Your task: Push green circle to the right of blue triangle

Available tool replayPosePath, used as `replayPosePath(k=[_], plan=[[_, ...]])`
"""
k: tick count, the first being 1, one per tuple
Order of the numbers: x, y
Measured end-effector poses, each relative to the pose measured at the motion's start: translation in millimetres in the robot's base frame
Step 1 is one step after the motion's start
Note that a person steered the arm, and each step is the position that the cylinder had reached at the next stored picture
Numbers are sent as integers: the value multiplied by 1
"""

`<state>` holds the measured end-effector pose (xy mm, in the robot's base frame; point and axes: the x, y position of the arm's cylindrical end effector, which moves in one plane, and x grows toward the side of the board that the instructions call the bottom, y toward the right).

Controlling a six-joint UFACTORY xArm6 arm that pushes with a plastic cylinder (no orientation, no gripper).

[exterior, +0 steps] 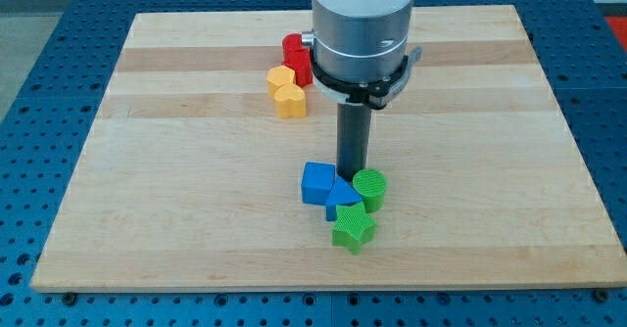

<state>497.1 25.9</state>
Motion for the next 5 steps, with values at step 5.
replayPosePath(k=[5], plan=[[-88,-64]])
